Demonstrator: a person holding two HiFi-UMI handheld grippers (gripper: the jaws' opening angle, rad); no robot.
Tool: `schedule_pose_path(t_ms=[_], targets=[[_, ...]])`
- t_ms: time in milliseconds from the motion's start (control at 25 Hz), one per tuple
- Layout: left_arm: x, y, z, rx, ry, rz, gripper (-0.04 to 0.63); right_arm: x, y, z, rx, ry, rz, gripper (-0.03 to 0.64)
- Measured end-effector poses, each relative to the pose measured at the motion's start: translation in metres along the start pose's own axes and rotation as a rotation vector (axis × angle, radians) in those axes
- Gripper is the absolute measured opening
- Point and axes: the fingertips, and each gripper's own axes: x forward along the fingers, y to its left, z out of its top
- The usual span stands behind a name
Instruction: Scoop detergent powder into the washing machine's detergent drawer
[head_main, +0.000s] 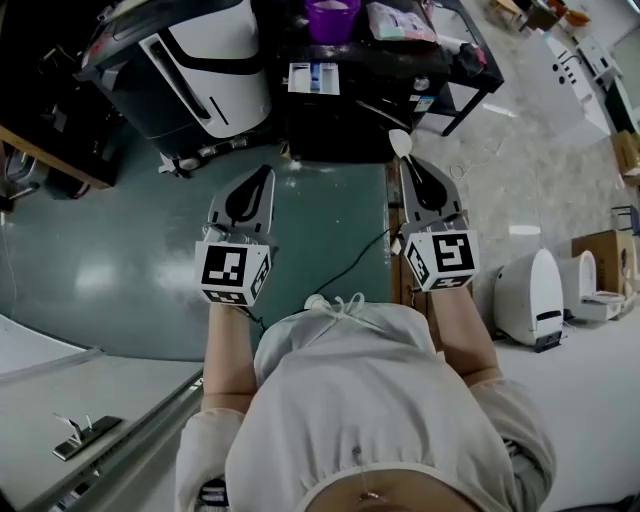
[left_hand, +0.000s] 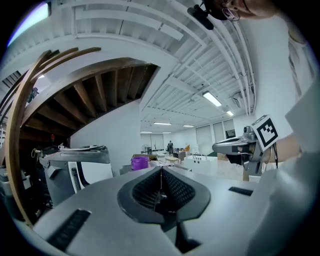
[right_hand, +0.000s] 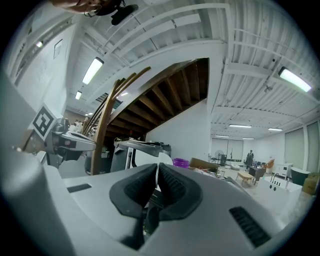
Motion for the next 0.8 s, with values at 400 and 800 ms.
schedule_pose_path(t_ms=[400, 800], targets=[[0.029, 0.051, -0.014, 0.002, 0.023, 0.011, 0.023, 0.065, 0.008, -0.005, 0.003, 0.007, 0.018, 0.009], [0.14, 0.075, -0.017, 0.03, 0.05, 0.091, 0.022, 0.184, -0.064, -0.03, 0.038, -0.006, 0.129, 0.009]])
